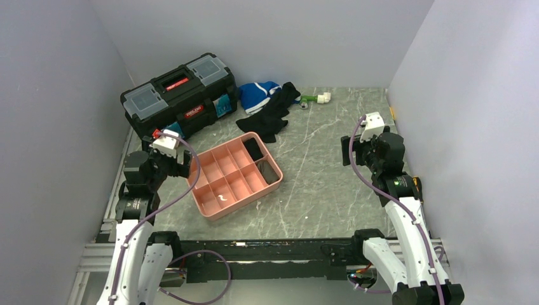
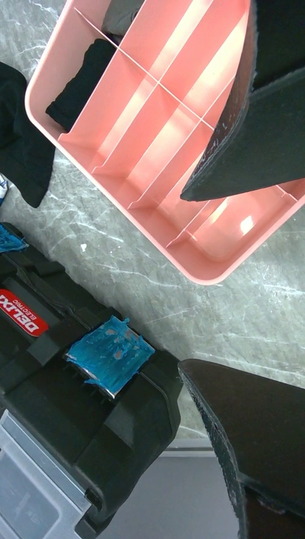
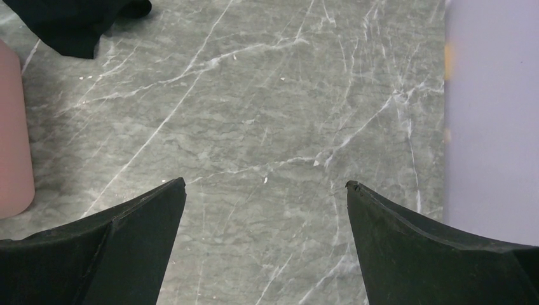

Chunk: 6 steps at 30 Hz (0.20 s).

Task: Roll the underwear
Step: Reset both arms

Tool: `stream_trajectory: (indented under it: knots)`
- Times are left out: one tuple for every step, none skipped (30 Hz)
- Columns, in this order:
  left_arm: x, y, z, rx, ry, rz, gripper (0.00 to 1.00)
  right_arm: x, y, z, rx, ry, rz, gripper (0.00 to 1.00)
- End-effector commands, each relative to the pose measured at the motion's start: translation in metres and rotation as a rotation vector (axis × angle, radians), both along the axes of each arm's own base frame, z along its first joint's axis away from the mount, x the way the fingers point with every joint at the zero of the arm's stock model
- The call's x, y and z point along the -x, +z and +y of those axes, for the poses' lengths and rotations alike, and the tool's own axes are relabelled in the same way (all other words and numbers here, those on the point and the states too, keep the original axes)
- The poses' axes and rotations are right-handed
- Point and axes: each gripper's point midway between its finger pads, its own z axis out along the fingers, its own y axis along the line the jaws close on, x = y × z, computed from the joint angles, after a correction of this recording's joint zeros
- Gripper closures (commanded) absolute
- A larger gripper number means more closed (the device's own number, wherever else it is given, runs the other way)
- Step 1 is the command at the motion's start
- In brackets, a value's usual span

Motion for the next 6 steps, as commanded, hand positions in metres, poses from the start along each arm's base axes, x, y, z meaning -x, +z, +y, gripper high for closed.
stream_trajectory:
  knots:
    - [-0.0024,0.0087,-0.003,0.013,-0.019,-0.038,0.01,-0.0016,0.0052,-0.0012,0.0,-0.004,-0.026,0.0]
    - [-0.0025,0.0087,-0.0031,0.013,-0.02,-0.038,0.0,-0.0019,0.0049,-0.0016,-0.001,-0.008,-0.025,0.0]
    - [-0.0027,0.0079,-0.003,0.012,-0.02,-0.035,0.01,-0.0025,0.0041,-0.0021,0.001,-0.011,-0.022,0.0]
    - [-0.0025,0.0076,-0.0026,0.012,-0.019,-0.035,0.01,-0.0027,0.0038,-0.0028,0.002,-0.014,-0.021,0.0]
    - [-0.0025,0.0079,-0.0026,0.012,-0.019,-0.037,0.01,-0.0027,0.0048,-0.0029,0.0,-0.016,-0.021,0.0]
    - [-0.0024,0.0075,-0.003,0.014,-0.021,-0.036,0.01,-0.0022,0.007,-0.0029,-0.002,-0.018,-0.026,0.0]
